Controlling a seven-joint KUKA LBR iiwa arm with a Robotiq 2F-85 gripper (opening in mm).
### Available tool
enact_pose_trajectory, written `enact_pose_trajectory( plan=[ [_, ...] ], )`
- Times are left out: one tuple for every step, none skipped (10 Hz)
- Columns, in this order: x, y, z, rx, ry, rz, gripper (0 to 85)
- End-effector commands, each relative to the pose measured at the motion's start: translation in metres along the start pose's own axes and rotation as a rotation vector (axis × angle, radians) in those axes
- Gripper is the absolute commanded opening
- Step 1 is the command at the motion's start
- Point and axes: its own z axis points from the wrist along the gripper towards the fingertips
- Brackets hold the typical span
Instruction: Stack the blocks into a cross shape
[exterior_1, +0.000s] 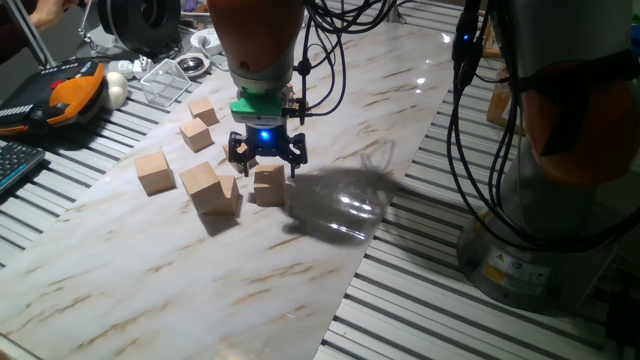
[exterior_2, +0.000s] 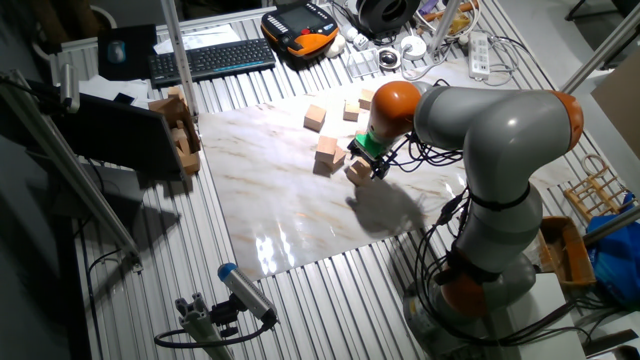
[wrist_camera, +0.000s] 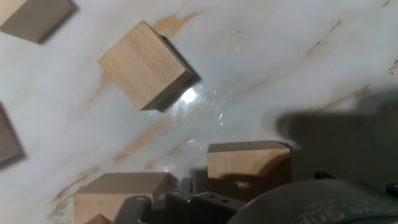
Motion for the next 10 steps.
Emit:
enact_pose_trajectory(
  plan=[
    [0.0, 0.0, 0.0, 0.0, 0.0, -0.001, 85.0],
    [0.0, 0.0, 0.0, 0.0, 0.0, -0.003, 85.0],
    [0.0, 0.0, 0.0, 0.001, -0.001, -0.003, 85.0],
    [0.0, 0.0, 0.0, 0.0, 0.003, -0.003, 85.0],
    [0.0, 0.0, 0.0, 0.001, -0.001, -0.008, 85.0],
    [0.0, 0.0, 0.0, 0.002, -0.004, -0.009, 85.0],
    [0.0, 0.0, 0.0, 0.002, 0.006, -0.009, 85.0],
    [0.0, 0.0, 0.0, 0.001, 0.009, -0.01, 68.0],
    [0.0, 0.0, 0.0, 0.002, 0.006, -0.012, 68.0],
    [0.0, 0.0, 0.0, 0.003, 0.007, -0.012, 68.0]
  ],
)
